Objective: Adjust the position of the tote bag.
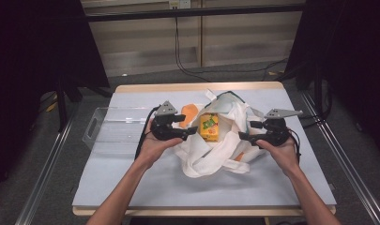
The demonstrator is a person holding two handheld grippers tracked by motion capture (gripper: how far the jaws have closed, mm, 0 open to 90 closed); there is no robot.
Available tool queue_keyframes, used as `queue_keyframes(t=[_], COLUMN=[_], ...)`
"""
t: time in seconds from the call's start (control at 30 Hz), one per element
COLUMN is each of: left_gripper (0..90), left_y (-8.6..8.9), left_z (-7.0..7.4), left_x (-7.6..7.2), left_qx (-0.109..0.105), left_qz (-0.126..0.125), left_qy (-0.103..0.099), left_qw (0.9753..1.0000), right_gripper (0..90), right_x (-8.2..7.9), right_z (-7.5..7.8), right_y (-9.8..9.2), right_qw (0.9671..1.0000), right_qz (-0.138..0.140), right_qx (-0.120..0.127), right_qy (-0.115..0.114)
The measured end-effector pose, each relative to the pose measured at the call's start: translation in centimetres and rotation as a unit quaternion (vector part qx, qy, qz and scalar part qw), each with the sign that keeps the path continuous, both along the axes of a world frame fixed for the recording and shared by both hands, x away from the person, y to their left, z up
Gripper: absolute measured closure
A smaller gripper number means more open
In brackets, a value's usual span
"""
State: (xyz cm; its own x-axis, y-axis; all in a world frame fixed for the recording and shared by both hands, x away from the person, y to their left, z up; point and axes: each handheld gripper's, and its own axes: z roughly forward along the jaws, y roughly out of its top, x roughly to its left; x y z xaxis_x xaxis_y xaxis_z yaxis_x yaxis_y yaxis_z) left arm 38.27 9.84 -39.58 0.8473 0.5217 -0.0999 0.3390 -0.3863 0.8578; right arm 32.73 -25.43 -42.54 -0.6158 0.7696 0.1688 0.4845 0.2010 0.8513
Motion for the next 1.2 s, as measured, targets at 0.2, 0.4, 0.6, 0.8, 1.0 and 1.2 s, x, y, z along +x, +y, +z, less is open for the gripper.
queue_keyframes(t=[0.2,0.4,0.6,0.8,1.0,1.2], left_gripper=[32.9,42.6,61.4,81.8,84.4,84.7], left_y=[-0.4,-0.8,-1.2,-0.9,0.3,1.2], left_z=[-0.6,-1.1,-0.8,-0.9,-1.1,-1.3], left_x=[1.3,2.1,3.1,4.3,5.2,6.0], left_qx=[0.014,0.027,0.055,0.072,0.068,0.057], left_qz=[0.018,0.025,0.034,0.039,0.061,0.083], left_qy=[0.007,0.016,0.007,0.025,0.037,0.053], left_qw=[0.9997,0.9992,0.9979,0.9964,0.9951,0.9935], right_gripper=[24.8,27.8,42.1,54.6,65.2,69.5], right_x=[-0.2,-0.4,-0.5,-0.5,-0.8,-1.1], right_z=[-0.9,-1.6,-2.5,-2.6,-2.5,-2.2], right_y=[0.4,0.0,0.5,0.2,-0.2,-0.8], right_qw=[0.9999,0.9998,0.9986,0.9982,0.9981,0.9984], right_qz=[0.002,0.007,0.008,0.015,0.015,0.015], right_qx=[-0.011,-0.003,-0.042,-0.047,-0.052,-0.048], right_qy=[0.008,0.018,0.030,0.032,0.030,0.028])
